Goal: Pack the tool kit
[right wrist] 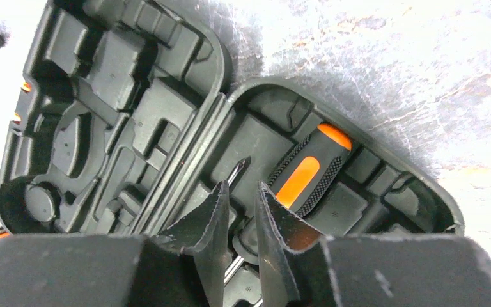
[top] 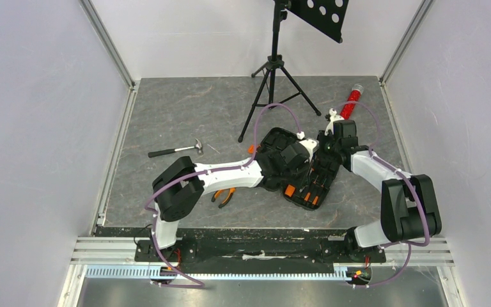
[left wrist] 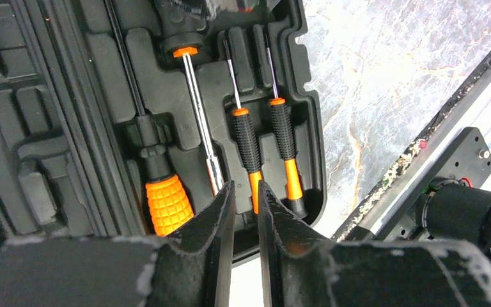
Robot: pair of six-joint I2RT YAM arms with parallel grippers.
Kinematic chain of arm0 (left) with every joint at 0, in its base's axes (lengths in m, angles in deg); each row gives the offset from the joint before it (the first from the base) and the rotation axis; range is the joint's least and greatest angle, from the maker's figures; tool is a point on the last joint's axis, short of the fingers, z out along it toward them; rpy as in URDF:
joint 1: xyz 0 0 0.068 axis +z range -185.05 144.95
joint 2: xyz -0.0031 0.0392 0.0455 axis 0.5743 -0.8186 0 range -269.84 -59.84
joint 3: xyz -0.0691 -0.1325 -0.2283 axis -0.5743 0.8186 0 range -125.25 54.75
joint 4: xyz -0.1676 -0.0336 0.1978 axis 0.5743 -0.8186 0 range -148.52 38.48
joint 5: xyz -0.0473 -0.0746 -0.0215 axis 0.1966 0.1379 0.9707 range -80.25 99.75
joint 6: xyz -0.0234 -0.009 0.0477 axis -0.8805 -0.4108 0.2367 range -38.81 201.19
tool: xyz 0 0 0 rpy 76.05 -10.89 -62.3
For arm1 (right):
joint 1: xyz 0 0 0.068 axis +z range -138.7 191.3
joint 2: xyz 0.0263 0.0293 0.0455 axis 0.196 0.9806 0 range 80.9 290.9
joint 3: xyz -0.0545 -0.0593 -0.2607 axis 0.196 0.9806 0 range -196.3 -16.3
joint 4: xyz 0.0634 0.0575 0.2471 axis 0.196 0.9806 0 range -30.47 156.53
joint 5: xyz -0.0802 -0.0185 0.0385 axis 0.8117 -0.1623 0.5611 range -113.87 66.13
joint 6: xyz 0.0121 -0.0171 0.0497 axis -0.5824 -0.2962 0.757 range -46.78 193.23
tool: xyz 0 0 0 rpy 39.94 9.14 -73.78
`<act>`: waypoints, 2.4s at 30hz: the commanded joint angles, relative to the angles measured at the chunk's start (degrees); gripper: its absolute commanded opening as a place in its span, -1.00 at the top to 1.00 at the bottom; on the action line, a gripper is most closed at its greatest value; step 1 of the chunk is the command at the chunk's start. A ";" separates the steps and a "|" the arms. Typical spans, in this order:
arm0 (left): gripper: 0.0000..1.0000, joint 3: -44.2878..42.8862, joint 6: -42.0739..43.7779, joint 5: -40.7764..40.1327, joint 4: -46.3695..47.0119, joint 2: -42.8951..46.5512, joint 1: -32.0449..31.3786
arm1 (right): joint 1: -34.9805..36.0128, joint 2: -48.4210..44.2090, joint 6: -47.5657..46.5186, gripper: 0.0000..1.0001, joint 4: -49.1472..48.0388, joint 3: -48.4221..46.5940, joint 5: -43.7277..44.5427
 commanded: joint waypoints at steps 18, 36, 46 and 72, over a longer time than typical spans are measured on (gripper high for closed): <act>0.41 -7.65 4.89 -5.39 -7.97 -6.89 -1.23 | -0.34 -0.37 -1.84 0.48 6.29 -4.32 5.79; 0.96 -8.37 4.12 -3.97 -11.09 -9.63 -1.19 | -0.26 3.69 -3.25 0.83 11.12 -4.06 8.25; 0.96 -5.93 -0.86 -0.51 -14.73 -11.69 0.53 | 0.81 9.15 -3.98 1.00 14.58 -1.85 10.66; 0.96 2.04 -8.74 7.46 -13.41 -18.72 3.76 | 8.95 10.20 0.26 1.00 14.89 5.76 16.95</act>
